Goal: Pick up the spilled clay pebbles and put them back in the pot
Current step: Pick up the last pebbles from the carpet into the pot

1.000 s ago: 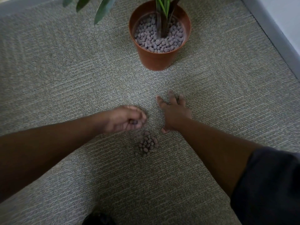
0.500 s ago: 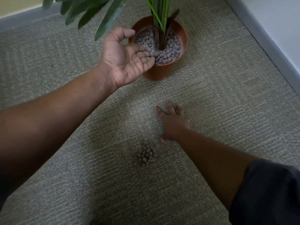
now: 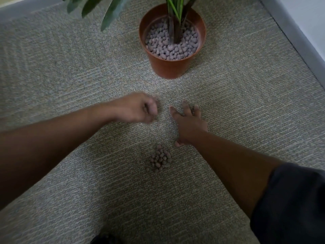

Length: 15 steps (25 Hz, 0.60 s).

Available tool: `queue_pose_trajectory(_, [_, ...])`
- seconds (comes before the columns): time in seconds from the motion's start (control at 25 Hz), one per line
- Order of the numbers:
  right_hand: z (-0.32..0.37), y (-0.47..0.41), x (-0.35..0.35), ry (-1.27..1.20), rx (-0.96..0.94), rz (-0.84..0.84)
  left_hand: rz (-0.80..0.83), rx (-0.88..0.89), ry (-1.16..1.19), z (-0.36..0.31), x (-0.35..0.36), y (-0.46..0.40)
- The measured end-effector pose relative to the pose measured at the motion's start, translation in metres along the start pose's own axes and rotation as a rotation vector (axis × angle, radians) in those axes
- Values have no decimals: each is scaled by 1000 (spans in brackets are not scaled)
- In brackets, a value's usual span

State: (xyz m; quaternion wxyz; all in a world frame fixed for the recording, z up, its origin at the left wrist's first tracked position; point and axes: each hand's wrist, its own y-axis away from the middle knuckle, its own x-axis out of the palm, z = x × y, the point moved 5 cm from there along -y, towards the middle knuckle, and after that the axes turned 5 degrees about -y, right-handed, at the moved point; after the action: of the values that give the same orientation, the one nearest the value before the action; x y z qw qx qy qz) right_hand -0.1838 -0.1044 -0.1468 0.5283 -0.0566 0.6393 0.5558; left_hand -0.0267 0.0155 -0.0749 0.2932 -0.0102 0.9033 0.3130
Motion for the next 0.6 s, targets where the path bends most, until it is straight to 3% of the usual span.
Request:
queue_pose_trajectory(0.12, [0, -1, 1, 11, -3, -8, 200, 83, -374, 17, 62, 15])
queue_pose_trajectory(0.24, [0, -1, 1, 15, -3, 3, 256, 41, -556, 36, 101, 28])
queue_pose_trajectory(0.6, [0, 0, 0, 22, 9, 29, 7, 85, -581, 36, 155, 47])
